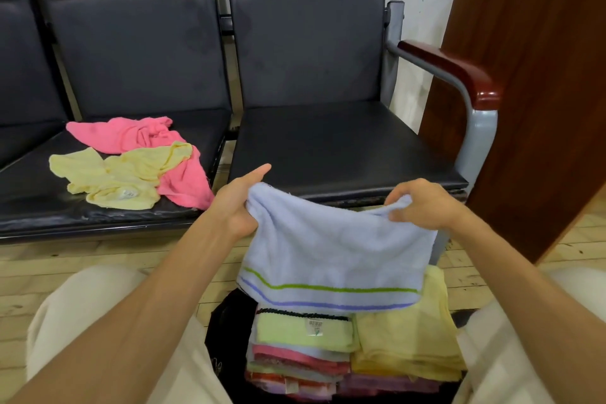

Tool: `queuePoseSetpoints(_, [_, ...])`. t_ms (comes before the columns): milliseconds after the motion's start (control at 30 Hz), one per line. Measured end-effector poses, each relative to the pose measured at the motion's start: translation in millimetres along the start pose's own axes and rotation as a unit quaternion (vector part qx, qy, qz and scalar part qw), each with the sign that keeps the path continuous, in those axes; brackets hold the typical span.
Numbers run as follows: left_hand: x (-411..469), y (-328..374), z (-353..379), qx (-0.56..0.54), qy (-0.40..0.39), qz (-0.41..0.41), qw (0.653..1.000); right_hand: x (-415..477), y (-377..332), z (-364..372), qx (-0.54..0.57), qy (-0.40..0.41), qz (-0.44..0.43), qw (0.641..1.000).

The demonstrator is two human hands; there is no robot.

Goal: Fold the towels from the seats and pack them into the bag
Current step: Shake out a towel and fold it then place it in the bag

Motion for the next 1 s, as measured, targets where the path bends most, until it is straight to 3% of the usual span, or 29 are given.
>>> queuePoseSetpoints(67, [-6, 6, 5, -0.007, -0.007, 0.007, 1.0, -8, -1, -12, 0.223, 0.055, 0.017, 0.973])
queuePoseSetpoints(100, [-12, 12, 10, -0.009, -0.007, 0.014, 1.0, -13, 0, -17, 0.358, 0.068, 0.039, 0.93])
queuePoseSetpoints(200, [-26, 43, 25, 0.006, -0.001, 0.066, 0.998, -21, -8, -29, 0.665, 0.053, 0.076, 0.741])
queuePoseSetpoints(233, [-29, 55, 32, 0.009, -0.011, 0.086, 0.996, -22, -14, -38, 0.711, 0.052, 0.068, 0.698])
queuePoseSetpoints(267, [-32, 68, 38, 0.015, -0.021, 0.104, 0.994, -24, -22, -47, 0.728, 0.051, 0.054, 0.682])
queuePoseSetpoints(367, [-43, 107, 54, 0.027, -0.028, 0.137, 0.99, -28, -54, -79, 0.695, 0.069, 0.018, 0.716])
queuePoseSetpoints(500, [-70, 154, 67, 0.055, 0.01, 0.168, 0.984, -38, -92, -122, 0.734, 0.085, 0.022, 0.673])
queuePoseSetpoints(533, [-76, 163, 67, 0.079, 0.031, 0.186, 0.979, -42, -101, -133, 0.729, 0.078, 0.015, 0.68])
queuePoseSetpoints(667, [-95, 197, 68, 0.158, 0.09, 0.263, 0.948, -49, -116, -165, 0.696, 0.093, -0.003, 0.712])
queuePoseSetpoints(833, [-104, 225, 62, 0.27, 0.134, 0.326, 0.896, -49, -109, -187, 0.703, 0.147, -0.023, 0.695])
queuePoseSetpoints(1000, [-109, 244, 55, 0.357, 0.181, 0.365, 0.84, -49, -89, -198, 0.612, 0.264, 0.025, 0.745])
Point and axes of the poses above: each hand's wrist, its own x-axis towards the middle knuckle, its own z-axis out of the palm, y = z × x, the point moved 7 cm from there along x, towards the middle knuckle, and after that the axes turned 7 degrees about x, right-handed, at the moved point
